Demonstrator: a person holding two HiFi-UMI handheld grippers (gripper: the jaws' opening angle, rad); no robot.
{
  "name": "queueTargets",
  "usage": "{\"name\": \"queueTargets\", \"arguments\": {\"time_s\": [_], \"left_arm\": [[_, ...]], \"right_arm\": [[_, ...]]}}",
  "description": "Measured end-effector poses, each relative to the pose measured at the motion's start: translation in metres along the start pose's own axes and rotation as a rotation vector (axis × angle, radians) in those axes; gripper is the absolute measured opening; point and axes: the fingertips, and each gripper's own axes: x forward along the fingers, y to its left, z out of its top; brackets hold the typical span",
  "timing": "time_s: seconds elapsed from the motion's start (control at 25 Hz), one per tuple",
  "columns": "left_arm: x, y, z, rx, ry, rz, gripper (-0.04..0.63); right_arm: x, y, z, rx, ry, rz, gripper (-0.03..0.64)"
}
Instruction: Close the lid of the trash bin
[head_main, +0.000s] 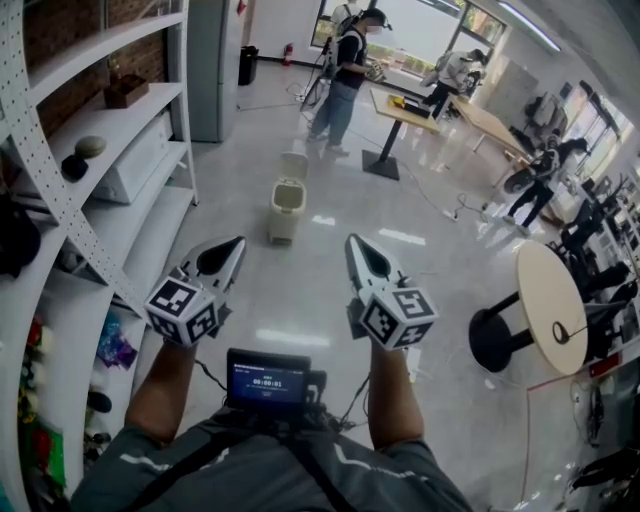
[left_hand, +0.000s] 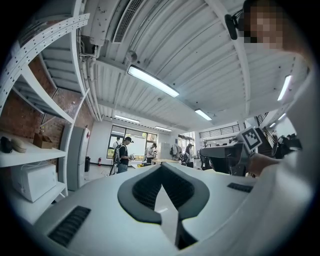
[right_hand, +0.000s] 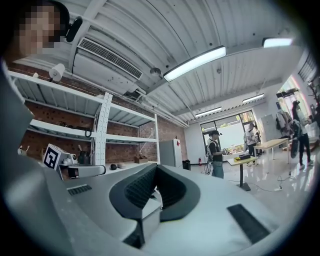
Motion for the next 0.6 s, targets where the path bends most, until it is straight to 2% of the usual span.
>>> {"name": "queueTargets", "arguments": {"time_s": [0.36, 0.6], "left_arm": [[-0.018, 0.022, -0.009, -0.012, -0.003, -0.041, -0.006], [-0.013, 0.034, 0.005, -0.027, -0.007, -0.058, -0.006]], "right_arm": [[0.011, 0.036, -0.021, -0.023, 0.031, -0.027, 0.011], [0.029, 0.040, -0.007, -0.012, 0.035, -0.023, 0.011]]}}
